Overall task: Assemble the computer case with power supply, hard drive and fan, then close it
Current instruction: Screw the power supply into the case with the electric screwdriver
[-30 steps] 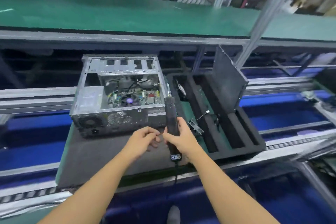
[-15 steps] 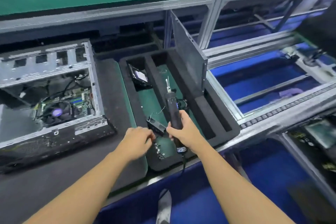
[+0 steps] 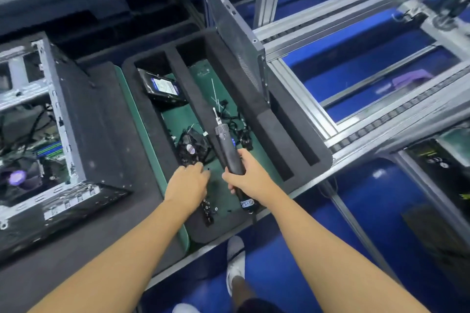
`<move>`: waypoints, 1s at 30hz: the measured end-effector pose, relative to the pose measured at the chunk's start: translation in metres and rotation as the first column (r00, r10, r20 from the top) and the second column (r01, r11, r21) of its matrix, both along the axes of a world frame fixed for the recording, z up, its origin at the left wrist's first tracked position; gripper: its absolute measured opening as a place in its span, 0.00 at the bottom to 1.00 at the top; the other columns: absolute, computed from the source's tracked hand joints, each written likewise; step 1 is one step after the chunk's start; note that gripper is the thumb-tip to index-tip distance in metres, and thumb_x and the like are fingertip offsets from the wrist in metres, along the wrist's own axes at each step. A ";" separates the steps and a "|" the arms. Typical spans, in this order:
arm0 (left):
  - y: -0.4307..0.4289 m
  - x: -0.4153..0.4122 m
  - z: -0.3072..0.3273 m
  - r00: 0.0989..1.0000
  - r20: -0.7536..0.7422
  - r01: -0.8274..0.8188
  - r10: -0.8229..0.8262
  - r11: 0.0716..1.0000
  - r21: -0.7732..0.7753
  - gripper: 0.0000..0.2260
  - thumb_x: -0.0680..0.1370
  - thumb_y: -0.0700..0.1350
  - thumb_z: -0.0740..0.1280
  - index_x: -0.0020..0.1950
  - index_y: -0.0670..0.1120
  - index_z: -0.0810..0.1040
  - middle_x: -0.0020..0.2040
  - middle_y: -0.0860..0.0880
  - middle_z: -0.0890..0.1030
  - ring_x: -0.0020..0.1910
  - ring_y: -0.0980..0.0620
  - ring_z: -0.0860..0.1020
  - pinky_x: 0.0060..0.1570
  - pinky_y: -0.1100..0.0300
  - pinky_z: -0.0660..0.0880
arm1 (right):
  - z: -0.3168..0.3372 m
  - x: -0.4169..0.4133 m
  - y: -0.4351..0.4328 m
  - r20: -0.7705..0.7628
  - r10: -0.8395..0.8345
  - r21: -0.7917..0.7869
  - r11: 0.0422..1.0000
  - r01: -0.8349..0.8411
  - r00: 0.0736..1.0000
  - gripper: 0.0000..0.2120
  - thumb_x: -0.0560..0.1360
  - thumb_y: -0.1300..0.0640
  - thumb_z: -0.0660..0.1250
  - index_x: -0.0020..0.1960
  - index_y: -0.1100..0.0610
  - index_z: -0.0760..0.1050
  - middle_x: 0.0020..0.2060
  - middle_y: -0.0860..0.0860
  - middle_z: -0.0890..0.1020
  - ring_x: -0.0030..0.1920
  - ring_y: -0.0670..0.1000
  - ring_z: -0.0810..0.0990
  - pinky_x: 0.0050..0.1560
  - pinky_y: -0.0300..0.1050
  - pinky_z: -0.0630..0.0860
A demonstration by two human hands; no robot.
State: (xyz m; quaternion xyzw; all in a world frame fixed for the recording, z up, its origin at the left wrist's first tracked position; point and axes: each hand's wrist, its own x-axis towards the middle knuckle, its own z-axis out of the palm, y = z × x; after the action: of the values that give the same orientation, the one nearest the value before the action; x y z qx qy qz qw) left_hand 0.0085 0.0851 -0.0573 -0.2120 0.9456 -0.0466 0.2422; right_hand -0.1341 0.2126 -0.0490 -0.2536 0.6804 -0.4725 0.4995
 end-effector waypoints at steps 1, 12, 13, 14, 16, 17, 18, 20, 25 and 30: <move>0.004 -0.002 -0.003 0.998 0.049 0.031 -0.033 0.999 0.038 0.11 0.78 0.49 0.64 0.59 0.50 0.76 0.56 0.50 0.77 0.56 0.48 0.78 0.51 0.55 0.67 | -0.001 -0.001 0.001 0.011 -0.008 0.004 1.000 0.008 1.000 0.14 0.76 0.61 0.72 0.58 0.57 0.70 0.42 0.53 0.80 0.35 0.50 0.81 0.40 0.46 0.82; 0.039 -0.025 -0.032 0.973 0.228 -0.030 0.019 0.999 0.046 0.14 0.78 0.38 0.61 0.58 0.52 0.78 0.57 0.51 0.83 0.58 0.48 0.80 0.61 0.56 0.69 | -0.014 -0.003 0.000 0.046 -0.015 -0.008 1.000 0.015 0.999 0.16 0.73 0.58 0.73 0.57 0.54 0.70 0.41 0.54 0.82 0.35 0.51 0.82 0.44 0.51 0.84; 0.039 -0.025 -0.034 0.974 0.227 -0.034 0.025 0.999 0.040 0.14 0.78 0.38 0.60 0.57 0.52 0.78 0.57 0.51 0.83 0.58 0.48 0.80 0.61 0.56 0.69 | -0.016 -0.003 0.000 0.043 -0.003 -0.007 1.000 0.003 0.999 0.16 0.73 0.57 0.73 0.56 0.53 0.70 0.41 0.54 0.82 0.35 0.51 0.82 0.46 0.53 0.84; 0.037 -0.026 -0.037 0.973 0.228 -0.041 0.031 0.998 0.039 0.14 0.78 0.37 0.60 0.57 0.52 0.78 0.57 0.51 0.83 0.57 0.48 0.80 0.60 0.56 0.69 | -0.017 -0.003 -0.001 0.042 0.004 -0.006 1.000 -0.003 0.999 0.16 0.72 0.56 0.73 0.56 0.52 0.71 0.40 0.54 0.83 0.36 0.51 0.82 0.47 0.54 0.85; 0.036 -0.027 -0.039 0.970 0.239 -0.052 0.040 0.998 0.044 0.14 0.78 0.37 0.59 0.56 0.51 0.79 0.57 0.51 0.83 0.57 0.48 0.80 0.58 0.56 0.71 | -0.018 -0.004 -0.002 0.041 0.003 -0.008 1.000 -0.002 0.999 0.17 0.71 0.54 0.74 0.56 0.51 0.71 0.40 0.53 0.83 0.36 0.51 0.82 0.47 0.54 0.85; 0.036 -0.027 -0.040 0.970 0.240 -0.062 0.047 0.997 0.054 0.14 0.78 0.37 0.59 0.57 0.51 0.79 0.57 0.51 0.83 0.57 0.48 0.81 0.57 0.57 0.72 | -0.019 -0.004 -0.002 0.040 0.000 -0.009 1.000 0.000 0.999 0.17 0.71 0.54 0.74 0.56 0.51 0.71 0.41 0.53 0.83 0.36 0.51 0.82 0.46 0.54 0.85; 0.037 -0.027 -0.038 0.968 0.240 -0.089 0.069 0.993 0.075 0.14 0.78 0.37 0.59 0.58 0.50 0.78 0.57 0.51 0.82 0.57 0.48 0.81 0.55 0.57 0.72 | -0.018 -0.003 -0.002 0.041 -0.003 -0.010 1.000 0.003 0.999 0.17 0.71 0.53 0.74 0.56 0.51 0.71 0.41 0.53 0.83 0.36 0.51 0.82 0.46 0.53 0.85; 0.035 -0.032 -0.032 0.964 0.196 -0.211 0.178 0.963 0.165 0.12 0.79 0.38 0.60 0.58 0.49 0.77 0.56 0.50 0.81 0.56 0.46 0.81 0.48 0.56 0.72 | -0.017 -0.003 -0.001 0.045 0.001 -0.010 1.000 -0.001 0.999 0.18 0.70 0.53 0.74 0.56 0.51 0.71 0.41 0.55 0.82 0.35 0.52 0.81 0.45 0.52 0.84; -0.010 -0.025 0.015 0.703 -0.070 -0.474 0.707 0.540 0.695 0.05 0.72 0.44 0.72 0.37 0.50 0.79 0.36 0.53 0.82 0.35 0.52 0.80 0.38 0.61 0.75 | -0.004 0.001 -0.002 0.058 0.035 -0.011 0.999 -0.034 0.998 0.19 0.72 0.54 0.74 0.59 0.51 0.71 0.42 0.50 0.81 0.34 0.50 0.79 0.39 0.46 0.81; -0.044 0.016 0.063 0.057 0.197 0.064 0.979 -0.200 0.978 0.06 0.74 0.32 0.72 0.49 0.37 0.79 0.43 0.40 0.85 0.41 0.50 0.85 0.39 0.62 0.81 | 0.021 0.015 -0.009 0.028 0.154 0.018 0.988 -0.155 0.988 0.24 0.73 0.53 0.75 0.65 0.49 0.69 0.46 0.58 0.83 0.35 0.53 0.78 0.43 0.53 0.81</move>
State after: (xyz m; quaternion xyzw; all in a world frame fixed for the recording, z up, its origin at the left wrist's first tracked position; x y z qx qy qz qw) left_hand 0.0249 0.0408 0.0054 -0.4638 0.4452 0.7460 -0.1738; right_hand -0.1192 0.2033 -0.0279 -0.2944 0.6568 -0.4288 0.5460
